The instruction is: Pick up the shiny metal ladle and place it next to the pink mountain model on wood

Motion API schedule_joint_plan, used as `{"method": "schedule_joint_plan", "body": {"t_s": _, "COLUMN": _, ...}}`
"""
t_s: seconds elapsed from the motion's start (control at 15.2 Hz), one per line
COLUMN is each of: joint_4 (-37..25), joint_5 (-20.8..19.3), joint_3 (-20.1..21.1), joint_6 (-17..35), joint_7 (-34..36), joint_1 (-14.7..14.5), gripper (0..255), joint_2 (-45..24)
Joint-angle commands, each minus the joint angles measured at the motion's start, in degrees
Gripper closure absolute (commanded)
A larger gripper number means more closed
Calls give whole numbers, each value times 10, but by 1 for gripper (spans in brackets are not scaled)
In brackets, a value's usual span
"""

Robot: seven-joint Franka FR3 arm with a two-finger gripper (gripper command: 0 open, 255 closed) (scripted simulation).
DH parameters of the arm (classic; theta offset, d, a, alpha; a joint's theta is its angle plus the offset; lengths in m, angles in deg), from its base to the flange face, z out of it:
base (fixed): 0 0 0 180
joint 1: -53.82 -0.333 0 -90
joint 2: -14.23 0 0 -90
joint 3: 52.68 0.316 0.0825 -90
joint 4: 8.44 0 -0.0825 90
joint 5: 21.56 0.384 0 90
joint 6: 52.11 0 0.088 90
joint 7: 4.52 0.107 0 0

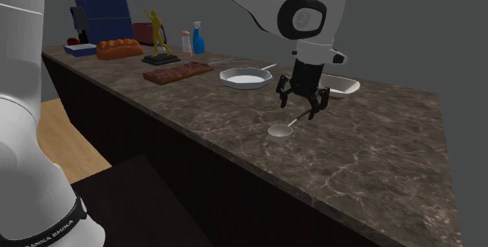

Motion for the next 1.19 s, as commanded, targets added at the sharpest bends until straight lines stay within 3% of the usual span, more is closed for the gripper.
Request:
{"method": "schedule_joint_plan", "body": {"t_s": 0.0, "joint_4": 3, "joint_5": 3, "joint_3": 1, "joint_6": 11, "joint_7": -2, "joint_1": 0, "gripper": 0, "joint_2": -8}}
{"method": "schedule_joint_plan", "body": {"t_s": 0.26, "joint_4": 22, "joint_5": 8, "joint_3": 4, "joint_6": 41, "joint_7": -5, "joint_1": -1, "gripper": 0, "joint_2": -20}}
{"method": "schedule_joint_plan", "body": {"t_s": 0.79, "joint_4": 22, "joint_5": 8, "joint_3": 4, "joint_6": 41, "joint_7": -5, "joint_1": -1, "gripper": 0, "joint_2": -20}}
{"method": "schedule_joint_plan", "body": {"t_s": 0.86, "joint_4": 22, "joint_5": 8, "joint_3": 4, "joint_6": 41, "joint_7": -5, "joint_1": -1, "gripper": 255, "joint_2": -20}}
{"method": "schedule_joint_plan", "body": {"t_s": 1.12, "joint_4": 22, "joint_5": 8, "joint_3": 4, "joint_6": 41, "joint_7": -5, "joint_1": -1, "gripper": 255, "joint_2": -20}}
